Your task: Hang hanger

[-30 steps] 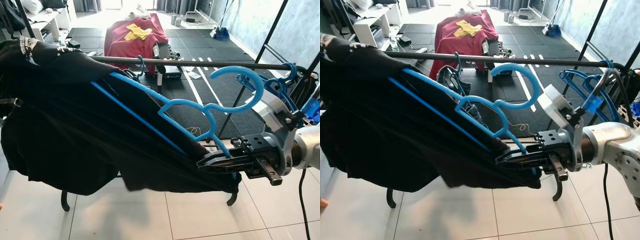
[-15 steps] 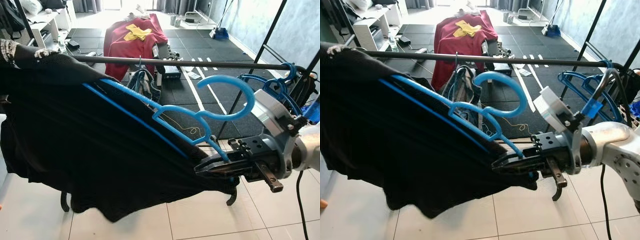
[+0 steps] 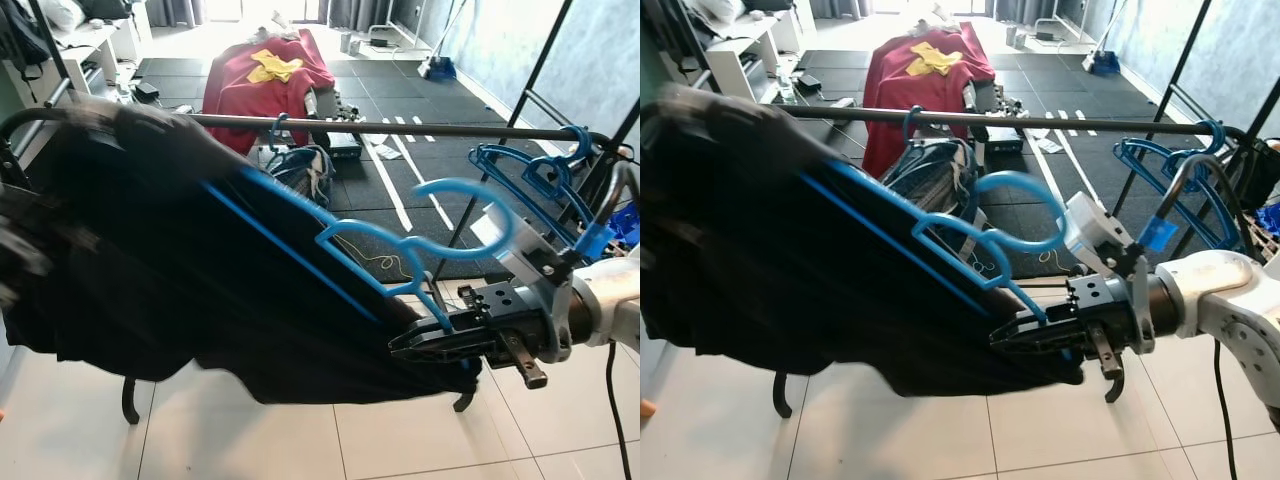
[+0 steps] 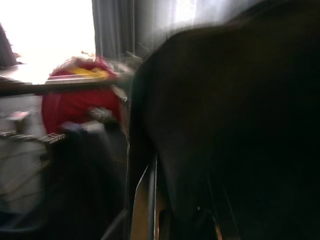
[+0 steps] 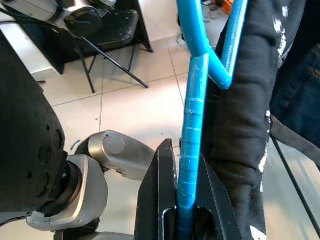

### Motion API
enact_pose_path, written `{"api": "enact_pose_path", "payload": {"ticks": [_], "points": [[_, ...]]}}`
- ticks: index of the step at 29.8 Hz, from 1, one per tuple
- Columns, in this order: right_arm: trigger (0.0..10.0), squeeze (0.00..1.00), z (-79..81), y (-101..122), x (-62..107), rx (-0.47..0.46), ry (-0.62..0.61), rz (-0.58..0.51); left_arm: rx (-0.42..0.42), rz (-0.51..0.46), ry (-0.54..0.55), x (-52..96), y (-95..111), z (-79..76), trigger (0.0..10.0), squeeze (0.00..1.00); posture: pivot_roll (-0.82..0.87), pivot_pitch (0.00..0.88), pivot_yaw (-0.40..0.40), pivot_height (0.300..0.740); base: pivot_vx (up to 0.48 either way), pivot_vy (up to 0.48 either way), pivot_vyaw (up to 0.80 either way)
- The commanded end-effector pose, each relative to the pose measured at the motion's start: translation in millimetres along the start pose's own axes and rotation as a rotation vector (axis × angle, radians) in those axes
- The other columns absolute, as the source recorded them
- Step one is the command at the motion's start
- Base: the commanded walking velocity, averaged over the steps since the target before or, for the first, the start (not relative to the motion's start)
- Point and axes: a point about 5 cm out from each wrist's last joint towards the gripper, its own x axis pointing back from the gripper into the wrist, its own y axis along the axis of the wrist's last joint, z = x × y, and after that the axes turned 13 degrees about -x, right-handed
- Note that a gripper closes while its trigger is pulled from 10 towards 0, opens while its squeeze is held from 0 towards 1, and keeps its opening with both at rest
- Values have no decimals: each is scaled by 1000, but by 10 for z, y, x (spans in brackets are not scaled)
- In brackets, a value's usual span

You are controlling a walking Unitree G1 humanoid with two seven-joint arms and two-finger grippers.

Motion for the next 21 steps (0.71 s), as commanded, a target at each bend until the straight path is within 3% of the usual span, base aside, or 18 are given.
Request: {"api": "enact_pose_path", "payload": {"ticks": [1, 2, 3, 7, 8, 11, 12, 16, 21], "points": [[0, 0, 2, 18, 22, 8, -8, 9, -50, -18, -115, -12, 103, -117, 10000, 0, -108, 63, -40, 736, 0, 0, 0], [0, 0, -38, 44, 12, 26, -29, 0, -45, -4, -444, 54, 141, -551, 10000, 0, -104, 63, -40, 736, 0, 0, 0], [0, 0, -50, 50, 9, 31, -35, -2, -36, 1, -511, 77, 149, -644, 10000, 0, -104, 63, -40, 736, 0, 0, 0], [0, 0, -59, 49, 8, 35, -37, -1, -30, 8, -514, 76, 160, -654, 10000, 0, -104, 63, -40, 736, 0, 0, 0], [0, 0, -60, 47, 9, 36, -37, -1, -37, 42, -457, 70, 120, -578, 10000, 184, -103, 64, -41, 736, 0, 0, 0], [0, 0, -64, 46, 9, 37, -37, 0, -49, 92, -375, 68, 56, -462, 10000, 184, -103, 64, -41, 736, 0, 0, 0], [0, 0, -64, 41, 16, 35, -39, 3, -67, 108, -309, 63, 40, -354, 10000, 1000, -104, 65, -41, 736, 0, 0, 0], [0, 0, -67, 31, 37, 31, -46, 13, -122, 136, -173, 86, 55, -114, 10000, 1000, -105, 65, -42, 736, 0, 0, 0], [0, 0, -66, 28, 49, 28, -47, 15, -142, 140, -103, 95, 76, -7, 10000, 1000, -104, 66, -42, 736, 0, 0, 0]]}}
